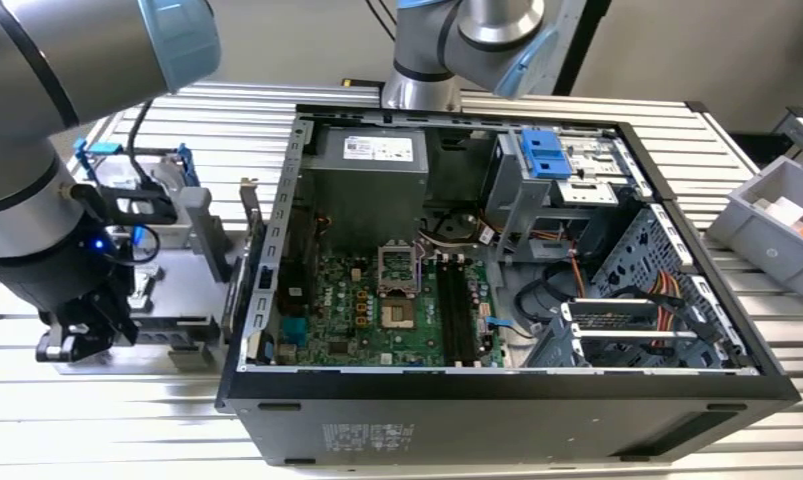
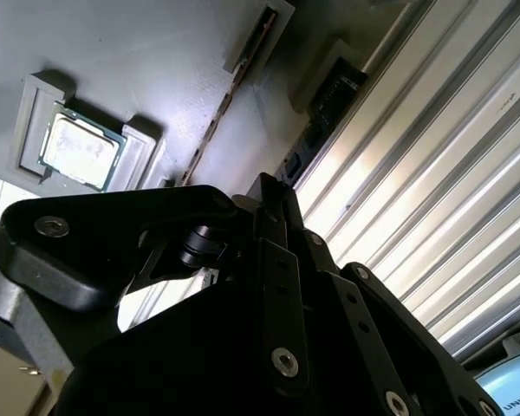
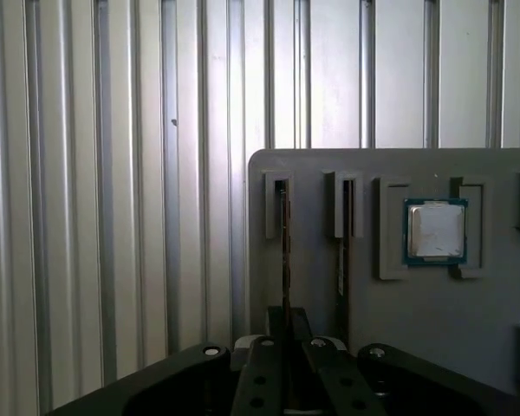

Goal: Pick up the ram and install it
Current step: 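Pick up the ram and move it above insertion slot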

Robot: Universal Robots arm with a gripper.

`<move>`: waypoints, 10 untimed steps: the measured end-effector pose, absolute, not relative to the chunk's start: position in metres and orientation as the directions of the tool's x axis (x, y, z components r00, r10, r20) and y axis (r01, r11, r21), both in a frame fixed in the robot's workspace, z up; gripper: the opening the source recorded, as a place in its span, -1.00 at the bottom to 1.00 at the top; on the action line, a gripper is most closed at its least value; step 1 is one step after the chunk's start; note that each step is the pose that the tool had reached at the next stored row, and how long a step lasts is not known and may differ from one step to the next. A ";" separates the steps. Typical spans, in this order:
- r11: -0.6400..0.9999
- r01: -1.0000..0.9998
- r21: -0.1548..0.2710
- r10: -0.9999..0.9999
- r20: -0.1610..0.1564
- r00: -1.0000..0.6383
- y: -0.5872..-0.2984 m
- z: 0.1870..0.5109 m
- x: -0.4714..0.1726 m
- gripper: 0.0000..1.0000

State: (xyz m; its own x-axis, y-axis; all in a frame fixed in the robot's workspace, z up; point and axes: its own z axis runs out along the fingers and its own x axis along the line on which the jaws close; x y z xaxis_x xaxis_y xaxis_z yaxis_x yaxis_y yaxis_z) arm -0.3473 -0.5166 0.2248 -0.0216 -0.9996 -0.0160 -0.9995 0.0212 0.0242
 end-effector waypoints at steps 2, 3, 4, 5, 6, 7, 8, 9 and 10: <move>0.021 -0.999 0.024 -1.000 -0.016 -0.022 -0.517 0.226 -0.347 -1.00; 0.021 -0.999 0.024 -1.000 -0.016 -0.022 -0.517 0.226 -0.347 -1.00; 0.021 -0.999 0.024 -1.000 -0.016 -0.022 -0.517 0.227 -0.347 -1.00; 0.021 -0.999 0.024 -1.000 -0.016 -0.022 -0.517 0.228 -0.347 -1.00; 0.021 -0.999 0.024 -1.000 -0.016 -0.022 -0.517 0.228 -0.347 -1.00; 0.021 -0.999 0.024 -1.000 -0.016 -0.022 -0.517 0.229 -0.347 -1.00; 0.021 -0.999 0.024 -1.000 -0.016 -0.022 -0.517 0.230 -0.347 -1.00; 0.021 -0.999 0.024 -1.000 -0.016 -0.022 -0.517 0.230 -0.347 -1.00; 0.021 -0.999 0.024 -1.000 -0.016 -0.022 -0.517 0.231 -0.347 -1.00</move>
